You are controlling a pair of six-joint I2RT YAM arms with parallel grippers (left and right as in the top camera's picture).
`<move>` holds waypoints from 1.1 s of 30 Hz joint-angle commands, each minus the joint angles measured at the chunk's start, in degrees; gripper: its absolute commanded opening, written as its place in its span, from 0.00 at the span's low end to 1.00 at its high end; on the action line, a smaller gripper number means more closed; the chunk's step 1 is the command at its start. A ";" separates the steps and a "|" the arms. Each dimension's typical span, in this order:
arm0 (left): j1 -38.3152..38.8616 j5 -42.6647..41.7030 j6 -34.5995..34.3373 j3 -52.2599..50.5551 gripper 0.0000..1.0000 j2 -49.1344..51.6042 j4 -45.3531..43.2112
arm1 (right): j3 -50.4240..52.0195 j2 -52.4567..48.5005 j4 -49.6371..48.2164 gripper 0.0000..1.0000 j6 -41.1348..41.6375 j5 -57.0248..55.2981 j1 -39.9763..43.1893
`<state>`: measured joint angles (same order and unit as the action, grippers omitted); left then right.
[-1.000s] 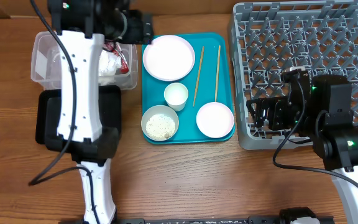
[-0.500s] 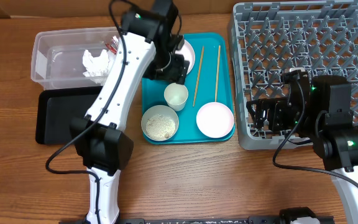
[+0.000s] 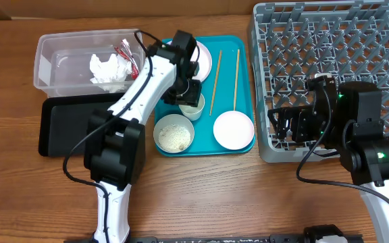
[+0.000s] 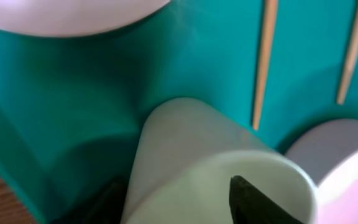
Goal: Sort waste into correct bins and load items into the dishwasher
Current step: 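Move the left gripper to the white cup and grasp it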
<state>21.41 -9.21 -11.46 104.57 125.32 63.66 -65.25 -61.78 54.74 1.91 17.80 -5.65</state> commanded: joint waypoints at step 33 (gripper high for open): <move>0.44 -0.55 -0.50 2.25 0.11 0.37 3.13 | -0.72 -0.09 -1.55 1.00 0.28 1.99 0.26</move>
<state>21.41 -9.43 -13.15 108.49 125.49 66.98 -65.25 -61.78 53.58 1.93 18.46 -5.65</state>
